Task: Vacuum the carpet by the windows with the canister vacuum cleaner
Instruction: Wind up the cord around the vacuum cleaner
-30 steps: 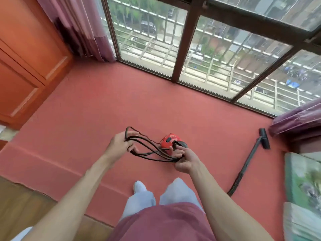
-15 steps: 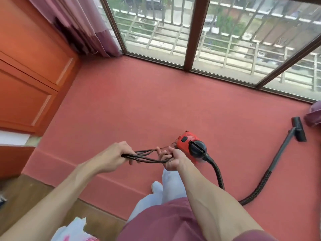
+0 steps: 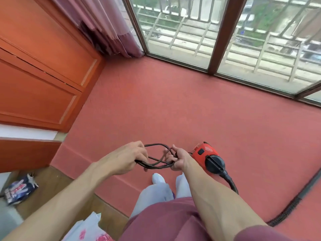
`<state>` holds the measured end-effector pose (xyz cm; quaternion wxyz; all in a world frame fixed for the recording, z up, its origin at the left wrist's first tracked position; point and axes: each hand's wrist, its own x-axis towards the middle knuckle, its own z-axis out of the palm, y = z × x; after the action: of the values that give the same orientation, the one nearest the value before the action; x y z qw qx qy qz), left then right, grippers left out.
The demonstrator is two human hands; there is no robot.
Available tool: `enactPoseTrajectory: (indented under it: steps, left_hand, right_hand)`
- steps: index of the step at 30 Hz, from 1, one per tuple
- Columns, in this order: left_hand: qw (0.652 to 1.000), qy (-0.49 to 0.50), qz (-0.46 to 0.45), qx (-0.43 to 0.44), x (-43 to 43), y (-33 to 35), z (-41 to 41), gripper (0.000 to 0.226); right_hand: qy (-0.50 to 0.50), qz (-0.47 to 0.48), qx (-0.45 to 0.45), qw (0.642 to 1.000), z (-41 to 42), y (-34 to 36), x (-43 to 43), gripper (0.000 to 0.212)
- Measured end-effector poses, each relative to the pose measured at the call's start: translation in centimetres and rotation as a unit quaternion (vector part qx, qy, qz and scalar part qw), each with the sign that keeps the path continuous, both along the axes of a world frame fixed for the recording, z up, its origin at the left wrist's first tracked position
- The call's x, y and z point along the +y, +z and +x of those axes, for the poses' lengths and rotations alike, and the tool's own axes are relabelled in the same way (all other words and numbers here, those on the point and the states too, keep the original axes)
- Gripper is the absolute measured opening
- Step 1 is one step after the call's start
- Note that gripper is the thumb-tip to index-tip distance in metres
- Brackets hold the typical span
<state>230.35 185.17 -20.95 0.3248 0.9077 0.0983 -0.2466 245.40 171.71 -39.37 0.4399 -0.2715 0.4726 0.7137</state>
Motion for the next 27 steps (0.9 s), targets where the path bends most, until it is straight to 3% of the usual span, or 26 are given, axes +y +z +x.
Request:
enactPoseTrajectory:
  steps: [5,10,13,16,21,24,27]
  left_hand:
    - [1.000,-0.019,0.003,-0.016,1.5,-0.8,0.6,0.051]
    - [0.986,0.147,-0.051,-0.060,5.4,-3.5,1.5,0.063]
    - [0.952,0.282,-0.114,-0.035,7.9,-6.2,3.5,0.070]
    - [0.915,0.373,-0.153,-0.002,10.4,-9.5,6.3,0.059]
    - [0.851,0.461,-0.246,0.058,12.4,-14.1,12.1,0.031]
    - [0.808,0.497,-0.301,0.100,12.6,-17.4,15.0,0.023]
    - [0.774,0.518,-0.334,0.146,12.5,-20.4,17.0,0.013]
  right_hand:
    - [-0.033,-0.001,-0.063,0.997,2.0,0.8,1.9,0.031]
    - [-0.095,-0.037,-0.125,0.987,5.0,1.9,3.7,0.014]
    - [-0.125,-0.091,-0.168,0.974,6.2,2.7,4.2,0.020]
    - [-0.160,-0.150,-0.201,0.955,6.8,2.4,4.0,0.024]
    - [-0.237,-0.274,-0.194,0.912,5.0,2.4,3.8,0.026]
    - [-0.318,-0.292,-0.169,0.886,3.1,3.1,4.2,0.026]
    - [-0.462,-0.294,-0.156,0.822,2.1,3.3,4.7,0.029]
